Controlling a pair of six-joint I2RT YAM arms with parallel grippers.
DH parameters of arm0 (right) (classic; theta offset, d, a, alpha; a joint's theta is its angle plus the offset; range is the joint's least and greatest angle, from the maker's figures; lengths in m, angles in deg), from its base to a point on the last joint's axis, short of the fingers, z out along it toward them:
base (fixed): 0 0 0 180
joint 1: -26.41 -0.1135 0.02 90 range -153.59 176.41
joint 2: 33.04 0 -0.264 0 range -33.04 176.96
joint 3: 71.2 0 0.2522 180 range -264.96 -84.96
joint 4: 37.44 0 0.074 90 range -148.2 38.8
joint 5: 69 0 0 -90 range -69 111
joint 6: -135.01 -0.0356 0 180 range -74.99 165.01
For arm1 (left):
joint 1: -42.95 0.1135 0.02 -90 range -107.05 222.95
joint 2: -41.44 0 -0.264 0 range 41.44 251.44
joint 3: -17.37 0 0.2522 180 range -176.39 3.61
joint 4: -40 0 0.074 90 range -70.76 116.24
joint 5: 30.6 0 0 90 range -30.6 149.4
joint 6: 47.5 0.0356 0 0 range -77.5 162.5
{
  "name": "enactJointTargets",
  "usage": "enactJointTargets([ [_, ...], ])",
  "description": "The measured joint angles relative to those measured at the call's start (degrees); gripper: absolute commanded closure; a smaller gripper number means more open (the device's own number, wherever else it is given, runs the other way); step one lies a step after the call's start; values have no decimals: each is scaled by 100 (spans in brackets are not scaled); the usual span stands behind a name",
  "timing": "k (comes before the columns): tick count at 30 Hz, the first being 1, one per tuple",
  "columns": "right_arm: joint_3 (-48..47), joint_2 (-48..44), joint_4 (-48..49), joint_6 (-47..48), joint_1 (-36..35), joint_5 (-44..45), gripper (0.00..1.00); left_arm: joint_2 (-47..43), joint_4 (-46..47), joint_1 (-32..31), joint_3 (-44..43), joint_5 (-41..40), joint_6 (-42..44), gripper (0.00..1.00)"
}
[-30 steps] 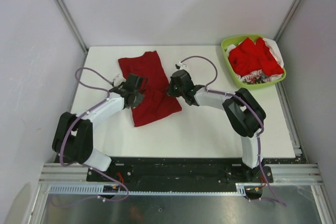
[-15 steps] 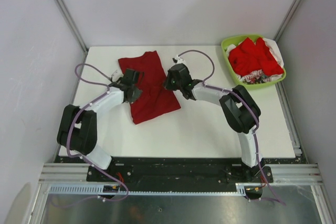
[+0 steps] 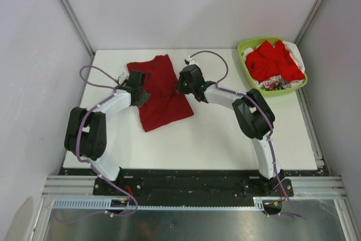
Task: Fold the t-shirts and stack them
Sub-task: Fold the folded rectangular tshirt in 1/3 of the way
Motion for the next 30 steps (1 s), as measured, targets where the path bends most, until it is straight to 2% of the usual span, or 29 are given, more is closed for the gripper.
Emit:
enactJointTargets([
  [4,-197,59,-168,76,26,-15,49,13,160,149,-39,190,214,38],
  [5,-234,59,-208,85,37,-13,45,13,184,190,-50,238,297,32],
  [8,-409,59,-398,173,98,-15,42,4,278,354,-81,380,446,26],
  [10,-509,59,-527,199,149,-11,43,-50,293,448,-79,450,527,30],
  [15,-487,-37,-807,339,199,-15,60,-472,374,522,111,634,656,66],
  [17,-356,-122,-861,433,138,-15,62,-627,391,505,254,728,695,79],
  [19,-297,-144,-903,503,35,-22,64,-625,398,468,308,804,706,87],
  [24,-415,-76,-1025,763,-219,-83,63,-199,431,323,251,1069,745,98],
  [30,-1331,616,-1207,929,-146,-212,64,533,428,282,-258,1294,745,100],
])
